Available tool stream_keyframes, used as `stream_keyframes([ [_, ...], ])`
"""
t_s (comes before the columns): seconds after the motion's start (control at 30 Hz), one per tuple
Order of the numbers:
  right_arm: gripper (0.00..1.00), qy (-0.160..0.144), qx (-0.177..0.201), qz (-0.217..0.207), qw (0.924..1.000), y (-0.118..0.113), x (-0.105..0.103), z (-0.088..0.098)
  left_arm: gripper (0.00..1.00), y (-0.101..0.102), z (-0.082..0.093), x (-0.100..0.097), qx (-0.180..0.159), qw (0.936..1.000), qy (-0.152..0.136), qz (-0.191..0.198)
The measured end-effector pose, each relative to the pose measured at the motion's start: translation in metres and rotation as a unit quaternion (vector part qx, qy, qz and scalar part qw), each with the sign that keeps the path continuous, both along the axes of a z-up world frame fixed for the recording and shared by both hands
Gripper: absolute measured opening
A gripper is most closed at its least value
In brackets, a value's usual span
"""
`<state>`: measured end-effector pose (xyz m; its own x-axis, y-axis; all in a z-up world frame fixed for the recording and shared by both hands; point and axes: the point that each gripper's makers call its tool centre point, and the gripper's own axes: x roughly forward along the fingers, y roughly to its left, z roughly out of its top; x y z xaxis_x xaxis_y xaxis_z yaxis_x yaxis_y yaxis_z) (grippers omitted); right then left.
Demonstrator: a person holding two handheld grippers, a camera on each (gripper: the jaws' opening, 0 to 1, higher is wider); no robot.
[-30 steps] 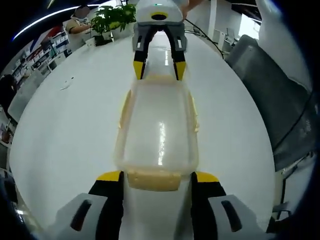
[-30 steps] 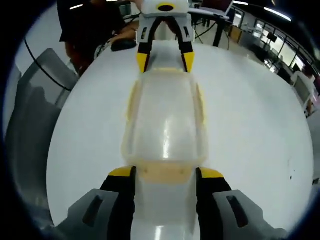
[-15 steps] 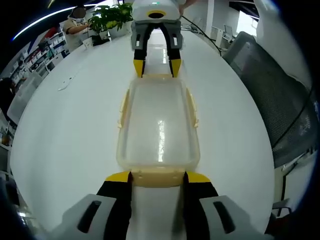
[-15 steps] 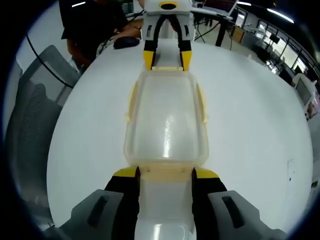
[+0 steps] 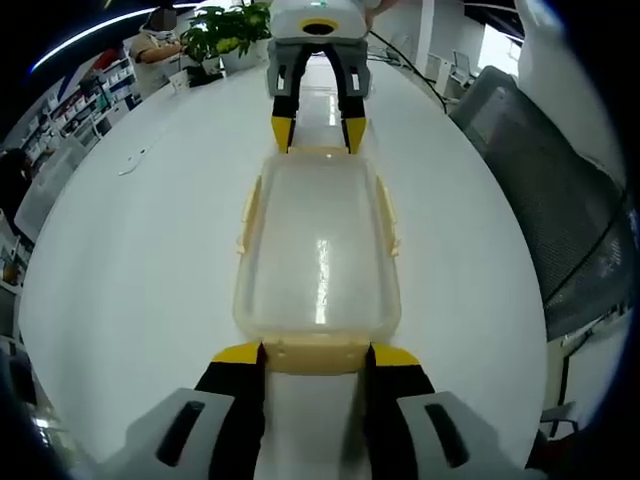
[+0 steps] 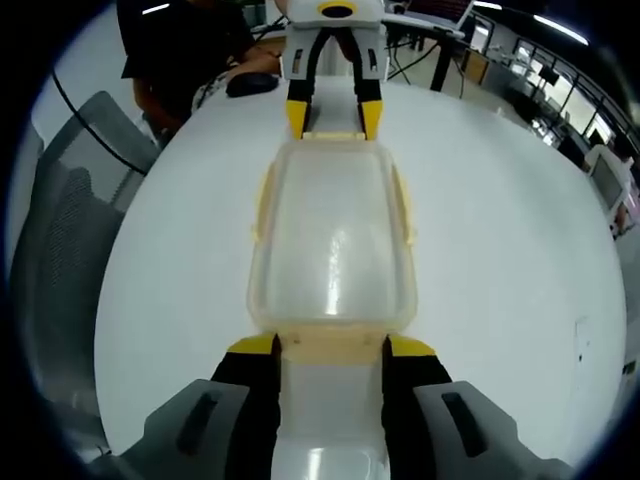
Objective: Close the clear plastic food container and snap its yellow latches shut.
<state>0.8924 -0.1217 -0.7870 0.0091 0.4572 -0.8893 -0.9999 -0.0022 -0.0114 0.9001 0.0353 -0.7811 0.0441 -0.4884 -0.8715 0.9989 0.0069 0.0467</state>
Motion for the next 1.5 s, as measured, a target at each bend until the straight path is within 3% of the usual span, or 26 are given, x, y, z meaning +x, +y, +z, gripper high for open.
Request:
stream_keyframes([
  [0.13, 0.36, -0.009, -0.01, 0.009, 0.9999, 0.001, -0.002, 0.002, 0.32, 0.001, 0.005, -0.001, 0.01, 0.9999, -0.004, -0.003],
  [0.37, 0.35, -0.017, -0.011, 0.014, 0.9997, 0.004, -0.003, 0.022, 0.32, 0.006, 0.022, -0.003, 0.014, 0.9999, -0.003, 0.0],
  [0.87, 0.35, -0.042, -0.001, 0.002, 0.9991, -0.015, -0.004, 0.084, 0.32, -0.012, 0.089, -0.002, 0.023, 0.9991, -0.033, -0.009],
  [1.1, 0.35, -0.04, 0.005, -0.003, 0.9992, -0.041, -0.011, 0.103, 0.32, -0.041, 0.111, -0.007, 0.013, 0.9991, -0.036, -0.018],
  [1.5, 0.35, -0.038, -0.002, -0.022, 0.999, -0.098, -0.025, 0.112, 0.32, -0.096, 0.112, -0.014, -0.007, 0.9987, -0.037, -0.036],
])
